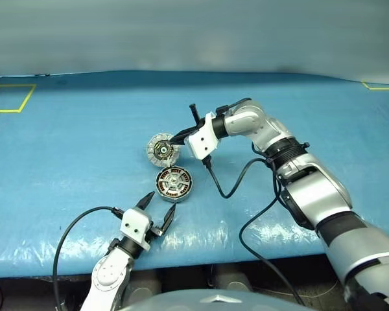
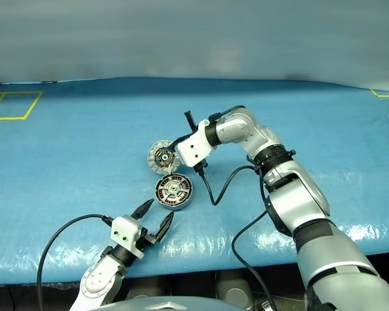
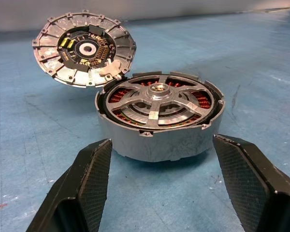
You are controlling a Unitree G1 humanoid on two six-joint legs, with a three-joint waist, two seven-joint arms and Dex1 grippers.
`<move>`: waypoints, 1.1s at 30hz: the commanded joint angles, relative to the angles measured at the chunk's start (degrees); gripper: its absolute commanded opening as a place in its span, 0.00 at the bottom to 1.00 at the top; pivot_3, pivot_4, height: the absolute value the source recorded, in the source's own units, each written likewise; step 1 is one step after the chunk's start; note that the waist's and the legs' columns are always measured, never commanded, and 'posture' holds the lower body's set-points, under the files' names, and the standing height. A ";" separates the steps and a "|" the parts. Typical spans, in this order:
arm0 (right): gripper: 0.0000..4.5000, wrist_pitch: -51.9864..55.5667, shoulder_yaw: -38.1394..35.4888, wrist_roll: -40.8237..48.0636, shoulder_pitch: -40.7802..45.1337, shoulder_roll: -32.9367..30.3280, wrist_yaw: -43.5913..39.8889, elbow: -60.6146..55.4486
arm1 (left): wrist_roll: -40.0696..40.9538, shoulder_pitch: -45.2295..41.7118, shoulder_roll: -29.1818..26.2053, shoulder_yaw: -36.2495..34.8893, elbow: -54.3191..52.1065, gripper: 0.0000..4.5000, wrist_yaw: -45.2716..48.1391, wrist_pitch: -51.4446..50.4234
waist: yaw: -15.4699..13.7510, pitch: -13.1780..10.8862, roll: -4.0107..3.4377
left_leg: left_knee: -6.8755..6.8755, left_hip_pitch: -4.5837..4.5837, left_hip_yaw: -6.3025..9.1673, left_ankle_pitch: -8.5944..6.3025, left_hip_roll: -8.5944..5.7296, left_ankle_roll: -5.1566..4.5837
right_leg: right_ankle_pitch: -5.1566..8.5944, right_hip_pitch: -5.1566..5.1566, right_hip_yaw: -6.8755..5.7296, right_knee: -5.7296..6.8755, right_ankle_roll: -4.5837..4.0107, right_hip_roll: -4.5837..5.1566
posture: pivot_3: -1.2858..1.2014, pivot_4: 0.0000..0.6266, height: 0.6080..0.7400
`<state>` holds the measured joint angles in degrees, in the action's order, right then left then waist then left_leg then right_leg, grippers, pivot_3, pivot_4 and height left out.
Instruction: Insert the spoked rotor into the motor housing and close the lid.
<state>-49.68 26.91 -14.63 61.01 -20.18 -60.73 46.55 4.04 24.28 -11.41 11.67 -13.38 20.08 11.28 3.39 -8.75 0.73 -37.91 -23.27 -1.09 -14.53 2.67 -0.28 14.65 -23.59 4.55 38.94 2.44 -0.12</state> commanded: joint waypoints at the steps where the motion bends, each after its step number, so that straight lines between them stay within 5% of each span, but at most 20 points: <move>1: 0.00 2.54 0.22 4.07 -3.51 -2.21 -4.22 -9.60 | 0.61 -0.26 -0.01 -0.05 -0.05 0.80 0.35 0.07 | -0.02 0.00 0.00 | 0.00 0.04 0.00 0.00 0.00 -0.01 | 0.00 0.03 0.00 0.00 0.00 0.02 | 0.52 0.24 1.00; 13: 0.00 15.67 -0.98 2.96 -12.40 -7.78 -4.31 -22.09 | 1.10 -0.92 -0.02 0.06 0.55 0.80 0.80 -0.34 | 0.02 -0.01 0.01 | -0.02 0.34 -0.08 0.00 -0.04 -0.08 | 0.00 0.25 0.15 0.03 0.01 0.08 | 0.52 0.24 1.00; 18: 0.00 20.89 0.96 -12.43 -3.60 -6.75 14.68 -7.30 | 1.20 -1.57 -0.03 0.25 0.99 0.80 1.33 -0.30 | 0.09 -0.01 0.02 | -0.05 0.37 -0.29 0.05 -0.11 -0.14 | 0.03 0.17 0.35 0.05 -0.06 0.04 | 0.52 0.24 1.00; 24: 0.00 19.73 5.02 -20.80 6.97 2.23 33.72 14.82 | 0.98 -1.56 0.03 0.24 0.73 0.80 1.24 -0.20 | 0.59 -0.01 0.04 | 0.05 0.46 -0.79 0.07 -0.14 -0.17 | 0.02 0.06 0.74 0.05 -0.14 -0.09 | 0.52 0.24 1.00; 33: 0.00 27.44 -2.09 -15.29 8.25 8.58 43.27 18.99 | 1.33 1.84 0.16 -1.26 -1.66 0.80 -0.69 0.59 | 0.43 -0.03 0.04 | 0.11 0.29 -0.75 -0.02 -0.06 -0.31 | -0.14 -0.13 0.84 0.01 0.18 0.07 | 0.52 0.24 1.00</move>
<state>-24.11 27.80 -32.49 68.96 -11.25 -18.80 67.88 5.07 25.72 -11.36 10.91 -12.40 19.80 10.57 3.82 -8.78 0.77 -37.80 -22.98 -1.84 -14.56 2.59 -0.61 14.50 -23.71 5.40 38.93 2.63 -0.03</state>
